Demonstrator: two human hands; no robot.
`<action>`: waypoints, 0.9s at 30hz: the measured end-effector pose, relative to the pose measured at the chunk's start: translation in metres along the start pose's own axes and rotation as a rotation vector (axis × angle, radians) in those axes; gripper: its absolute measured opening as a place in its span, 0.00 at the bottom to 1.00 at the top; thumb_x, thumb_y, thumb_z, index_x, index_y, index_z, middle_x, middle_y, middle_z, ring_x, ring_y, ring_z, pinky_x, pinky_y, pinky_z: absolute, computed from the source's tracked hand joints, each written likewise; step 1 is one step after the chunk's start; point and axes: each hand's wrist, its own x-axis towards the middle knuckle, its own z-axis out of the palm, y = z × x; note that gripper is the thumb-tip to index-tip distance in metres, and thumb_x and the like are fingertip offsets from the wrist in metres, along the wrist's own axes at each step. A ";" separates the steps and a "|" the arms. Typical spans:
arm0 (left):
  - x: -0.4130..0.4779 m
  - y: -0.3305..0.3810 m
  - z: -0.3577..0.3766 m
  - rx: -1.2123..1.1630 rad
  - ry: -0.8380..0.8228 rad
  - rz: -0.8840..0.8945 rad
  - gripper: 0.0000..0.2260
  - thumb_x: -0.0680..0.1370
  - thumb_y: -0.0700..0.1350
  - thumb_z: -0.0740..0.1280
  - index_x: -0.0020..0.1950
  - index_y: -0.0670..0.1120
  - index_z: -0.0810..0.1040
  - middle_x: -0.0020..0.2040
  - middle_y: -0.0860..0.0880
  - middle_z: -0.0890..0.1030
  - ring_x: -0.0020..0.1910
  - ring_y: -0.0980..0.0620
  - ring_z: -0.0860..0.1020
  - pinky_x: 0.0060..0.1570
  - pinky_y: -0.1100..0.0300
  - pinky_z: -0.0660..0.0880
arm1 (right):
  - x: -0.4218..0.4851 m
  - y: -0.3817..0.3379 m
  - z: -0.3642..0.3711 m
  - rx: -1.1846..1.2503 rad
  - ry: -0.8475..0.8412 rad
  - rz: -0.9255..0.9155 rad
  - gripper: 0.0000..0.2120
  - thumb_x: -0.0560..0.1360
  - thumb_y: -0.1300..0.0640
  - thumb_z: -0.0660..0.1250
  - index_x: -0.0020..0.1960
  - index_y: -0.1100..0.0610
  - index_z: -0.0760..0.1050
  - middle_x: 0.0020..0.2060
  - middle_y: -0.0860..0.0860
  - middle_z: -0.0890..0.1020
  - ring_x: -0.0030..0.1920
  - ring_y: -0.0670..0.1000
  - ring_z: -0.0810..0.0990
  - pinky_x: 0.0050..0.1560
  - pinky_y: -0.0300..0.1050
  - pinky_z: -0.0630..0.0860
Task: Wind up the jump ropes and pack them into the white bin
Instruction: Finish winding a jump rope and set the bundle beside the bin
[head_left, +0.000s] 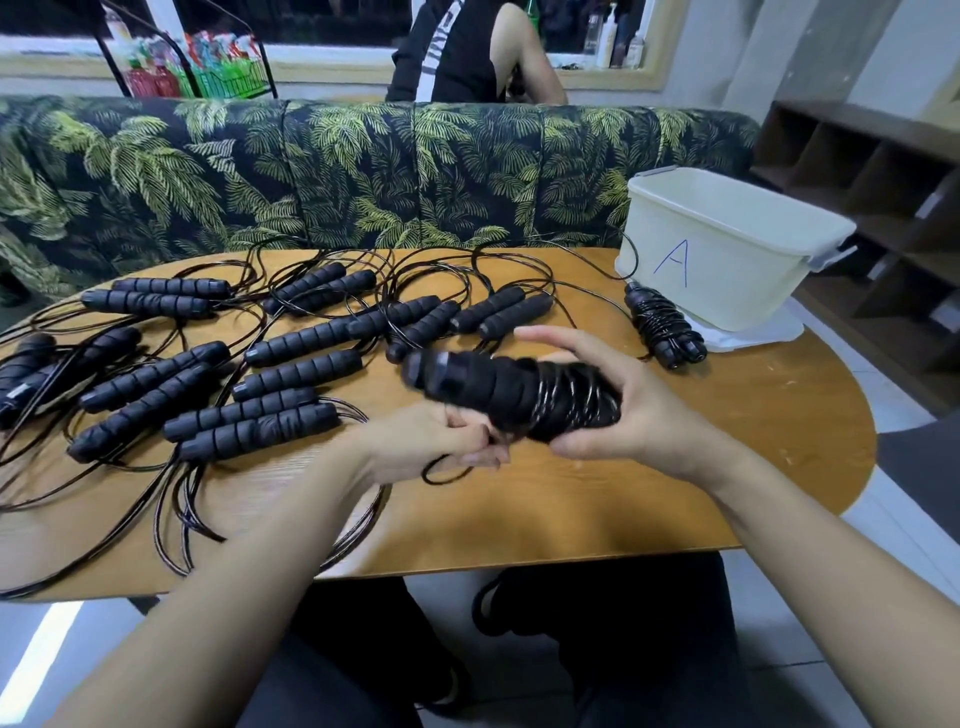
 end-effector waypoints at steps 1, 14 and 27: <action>0.001 0.007 -0.009 0.072 0.055 -0.042 0.14 0.78 0.38 0.65 0.36 0.48 0.84 0.25 0.59 0.77 0.31 0.63 0.77 0.43 0.69 0.73 | -0.001 -0.002 0.001 -0.006 -0.083 0.026 0.34 0.63 0.59 0.78 0.66 0.47 0.71 0.55 0.47 0.81 0.54 0.48 0.80 0.53 0.38 0.74; 0.013 0.071 -0.033 0.966 0.416 0.000 0.03 0.70 0.44 0.77 0.38 0.47 0.85 0.32 0.53 0.83 0.33 0.61 0.80 0.41 0.67 0.76 | -0.002 0.006 0.022 -1.179 0.086 0.027 0.31 0.68 0.40 0.72 0.67 0.44 0.67 0.57 0.43 0.76 0.57 0.49 0.76 0.41 0.43 0.68; 0.008 0.044 0.024 0.429 0.922 0.233 0.05 0.72 0.42 0.74 0.37 0.46 0.81 0.31 0.55 0.81 0.32 0.57 0.78 0.39 0.59 0.77 | -0.003 0.047 0.066 -1.326 0.625 -0.035 0.36 0.58 0.50 0.82 0.64 0.54 0.75 0.53 0.51 0.80 0.42 0.55 0.79 0.26 0.42 0.73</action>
